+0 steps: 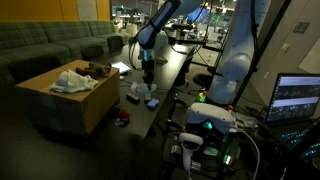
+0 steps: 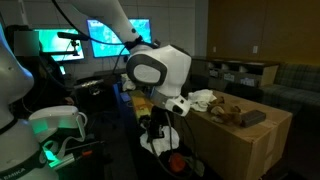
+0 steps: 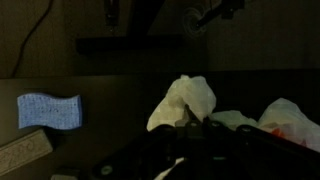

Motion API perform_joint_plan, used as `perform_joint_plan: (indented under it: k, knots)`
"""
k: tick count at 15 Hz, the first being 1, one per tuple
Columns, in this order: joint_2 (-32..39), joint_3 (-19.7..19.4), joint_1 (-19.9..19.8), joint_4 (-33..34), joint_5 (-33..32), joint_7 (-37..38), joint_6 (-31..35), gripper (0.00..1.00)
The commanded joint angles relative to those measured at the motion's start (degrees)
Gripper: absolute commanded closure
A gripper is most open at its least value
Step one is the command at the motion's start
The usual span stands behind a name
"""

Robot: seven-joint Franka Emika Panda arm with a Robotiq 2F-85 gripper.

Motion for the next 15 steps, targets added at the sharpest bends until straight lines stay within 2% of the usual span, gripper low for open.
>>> perform_joint_plan:
  k: [1, 4, 7, 15]
  knots:
    - [2.6, 1.4, 1.6, -3.4, 5.4, 0.5, 8.5, 0.99]
    - [8.1, 2.8, 1.8, -1.6, 7.2, 0.3, 13.6, 0.99]
    - [14.8, 3.6, 1.0, 1.9, 5.8, 0.1, 16.7, 0.99]
    - [29.1, 4.2, -2.8, 16.5, 0.8, -1.1, 16.5, 0.99]
